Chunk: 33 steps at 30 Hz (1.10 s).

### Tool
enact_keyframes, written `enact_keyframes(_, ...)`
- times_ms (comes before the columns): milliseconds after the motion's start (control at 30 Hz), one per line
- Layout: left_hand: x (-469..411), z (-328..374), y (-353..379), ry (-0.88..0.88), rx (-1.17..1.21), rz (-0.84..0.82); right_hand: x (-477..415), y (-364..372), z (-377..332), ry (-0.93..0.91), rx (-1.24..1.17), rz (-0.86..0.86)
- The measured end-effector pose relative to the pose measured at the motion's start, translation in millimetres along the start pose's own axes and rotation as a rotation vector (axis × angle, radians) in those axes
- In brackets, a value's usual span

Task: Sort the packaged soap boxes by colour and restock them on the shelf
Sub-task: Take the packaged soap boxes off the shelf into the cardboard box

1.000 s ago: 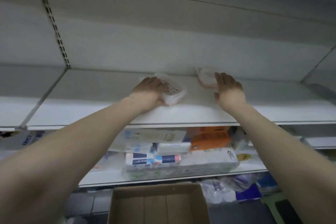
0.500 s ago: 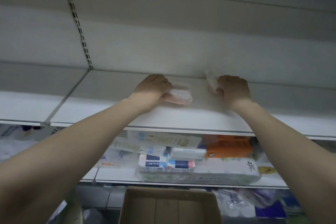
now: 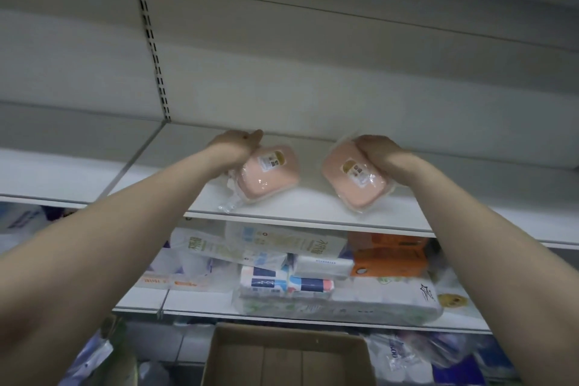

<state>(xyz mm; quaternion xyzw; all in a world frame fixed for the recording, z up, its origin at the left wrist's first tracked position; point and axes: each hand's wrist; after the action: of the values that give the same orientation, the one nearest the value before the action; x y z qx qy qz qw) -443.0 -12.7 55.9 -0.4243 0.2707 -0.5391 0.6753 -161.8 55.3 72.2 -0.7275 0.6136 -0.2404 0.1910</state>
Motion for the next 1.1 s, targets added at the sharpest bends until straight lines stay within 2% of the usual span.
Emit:
enact_keyframes(100, -1.5, -18.6, 1.2, -0.094, -0.108, 0.083, -0.6, 6.1, 8.6, 0.012, 0.277, 0.049)
enact_keyframes(167, 1.2, -24.3, 1.2, -0.064, -0.19, 0.186, 0.5, 6.2, 9.6, -0.03, 0.461, 0.169)
enact_keyframes(233, 4.7, -25.5, 2.6, 0.03, -0.239, 0.244, 4.2, 9.0, 7.5, -0.033, 0.535, 0.206)
enact_keyframes(367, 18.1, -21.4, 14.5, 0.246, -0.449, 0.021, 23.6, 27.3, 3.2, 0.055, 0.64, 0.008)
enact_keyframes(467, 28.2, -25.4, 25.9, 0.286, -0.527, 0.021, 35.7, 38.8, 11.9, 0.058, 0.723, -0.08)
enact_keyframes(600, 39.9, -39.3, 26.0, 0.31, -0.486, 0.104, 43.6, 49.3, 22.7, 0.009, 0.726, 0.044)
enact_keyframes(800, 66.2, -89.8, 4.2, 0.322, -0.374, 0.225, 70.8, 95.8, 2.4, -0.209, 0.655, 0.175)
enact_keyframes(1100, 149.7, -242.6, -83.8, 0.204, -0.285, 0.426, 145.1, 239.0, -90.0, -0.54, 0.633, 0.184)
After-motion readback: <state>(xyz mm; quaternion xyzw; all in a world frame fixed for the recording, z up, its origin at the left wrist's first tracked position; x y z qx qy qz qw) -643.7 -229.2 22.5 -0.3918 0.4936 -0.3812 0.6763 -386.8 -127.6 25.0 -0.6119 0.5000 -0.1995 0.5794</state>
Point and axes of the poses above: each hand's wrist, its own x-axis away from the middle knuckle, its own y-axis out of the palm, z = x × y, and after that the axes turned 10 degrees about -x, right-handed
